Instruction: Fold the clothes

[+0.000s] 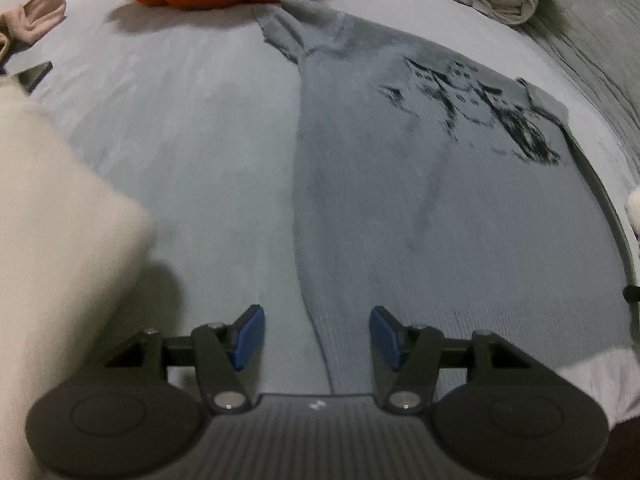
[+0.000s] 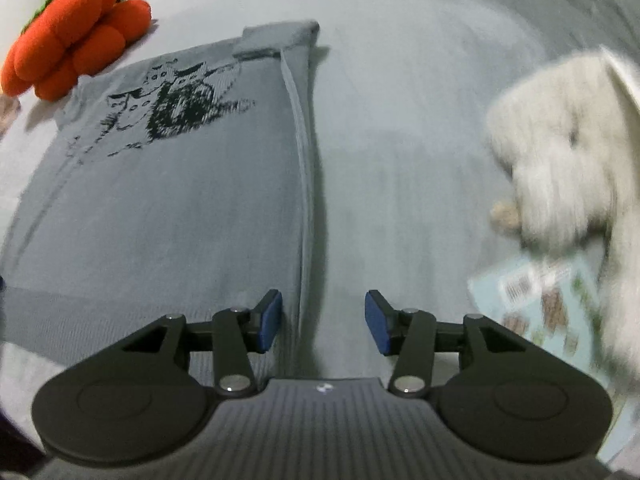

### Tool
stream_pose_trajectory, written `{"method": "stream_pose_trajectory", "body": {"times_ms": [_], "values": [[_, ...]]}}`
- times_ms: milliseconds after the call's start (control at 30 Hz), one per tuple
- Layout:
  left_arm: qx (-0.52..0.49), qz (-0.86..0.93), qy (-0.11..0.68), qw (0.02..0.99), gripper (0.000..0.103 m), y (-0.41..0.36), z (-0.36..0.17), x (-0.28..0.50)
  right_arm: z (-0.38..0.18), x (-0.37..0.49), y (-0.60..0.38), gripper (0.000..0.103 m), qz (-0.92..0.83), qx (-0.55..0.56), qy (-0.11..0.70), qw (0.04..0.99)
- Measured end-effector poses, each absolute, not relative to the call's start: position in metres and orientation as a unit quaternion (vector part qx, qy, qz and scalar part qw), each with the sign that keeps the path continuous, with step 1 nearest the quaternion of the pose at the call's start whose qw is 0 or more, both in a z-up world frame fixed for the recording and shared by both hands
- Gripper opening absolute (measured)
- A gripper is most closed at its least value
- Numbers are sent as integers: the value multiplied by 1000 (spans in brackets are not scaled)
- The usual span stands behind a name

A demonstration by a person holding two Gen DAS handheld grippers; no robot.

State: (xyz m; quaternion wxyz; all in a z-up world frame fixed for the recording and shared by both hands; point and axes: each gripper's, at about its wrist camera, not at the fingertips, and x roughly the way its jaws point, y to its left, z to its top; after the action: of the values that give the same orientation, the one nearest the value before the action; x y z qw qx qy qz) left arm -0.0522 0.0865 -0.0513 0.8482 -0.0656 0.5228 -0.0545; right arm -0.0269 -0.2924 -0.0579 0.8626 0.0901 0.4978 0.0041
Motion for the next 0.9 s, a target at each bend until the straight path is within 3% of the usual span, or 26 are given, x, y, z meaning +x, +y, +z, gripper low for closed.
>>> {"method": "stream_pose_trajectory", "body": {"times_ms": [67,133,200,267,300,667,900], "values": [[-72,-53,518,850,43,84,-53,-62,-59,-37,-295,49,14,102,501,859],[-78,-50,513,854,14,82,-54,-71,-59,-44,-291,39,22,94,502,859],[-85,-43,503,859,6,79,-57,-74,-60,-49,-285,32,28,77,501,861],[-89,-37,494,864,5,78,-58,-78,-61,-52,-279,10,33,65,499,863],[-86,-34,491,866,4,77,-54,-81,-60,-52,-277,5,32,64,498,864],[-60,-29,478,876,3,79,-19,-106,-29,-74,-275,4,35,46,465,883],[-55,-24,506,861,3,79,-47,-93,-44,-71,-276,4,32,33,495,868]]}}
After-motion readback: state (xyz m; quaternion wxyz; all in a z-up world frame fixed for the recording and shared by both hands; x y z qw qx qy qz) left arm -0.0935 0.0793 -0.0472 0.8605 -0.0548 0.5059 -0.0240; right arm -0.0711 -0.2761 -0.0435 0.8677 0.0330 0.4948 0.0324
